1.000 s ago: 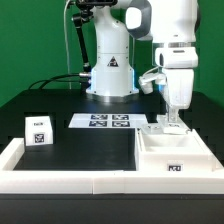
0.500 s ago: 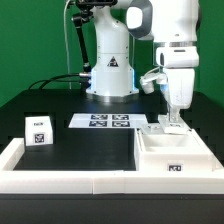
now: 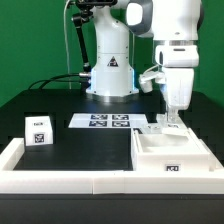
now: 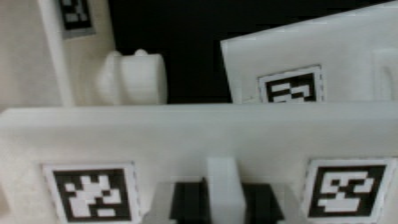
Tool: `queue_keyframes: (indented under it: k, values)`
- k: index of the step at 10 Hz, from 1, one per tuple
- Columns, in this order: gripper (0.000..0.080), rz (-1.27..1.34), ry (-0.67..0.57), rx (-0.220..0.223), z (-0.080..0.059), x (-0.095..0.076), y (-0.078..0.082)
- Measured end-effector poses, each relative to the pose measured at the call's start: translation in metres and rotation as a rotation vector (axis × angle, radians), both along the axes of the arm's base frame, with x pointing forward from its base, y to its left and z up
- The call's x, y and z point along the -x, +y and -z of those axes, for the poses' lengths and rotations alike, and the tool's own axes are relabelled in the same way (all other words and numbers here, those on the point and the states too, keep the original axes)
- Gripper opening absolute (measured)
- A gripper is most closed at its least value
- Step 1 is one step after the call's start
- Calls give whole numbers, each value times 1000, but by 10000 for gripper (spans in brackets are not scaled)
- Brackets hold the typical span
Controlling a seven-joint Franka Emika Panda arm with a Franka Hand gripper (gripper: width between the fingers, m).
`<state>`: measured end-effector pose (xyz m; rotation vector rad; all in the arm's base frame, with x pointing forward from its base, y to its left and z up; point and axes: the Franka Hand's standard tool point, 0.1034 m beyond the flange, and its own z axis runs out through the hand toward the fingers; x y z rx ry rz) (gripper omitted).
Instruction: Assemble cabinet
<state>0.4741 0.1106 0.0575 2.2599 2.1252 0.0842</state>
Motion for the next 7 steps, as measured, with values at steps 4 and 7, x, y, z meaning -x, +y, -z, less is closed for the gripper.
queue_keyframes:
  k: [4, 7]
  values:
    - [70, -1, 2, 1, 1, 1, -1]
    - [70, -6, 13, 8, 3, -17, -4]
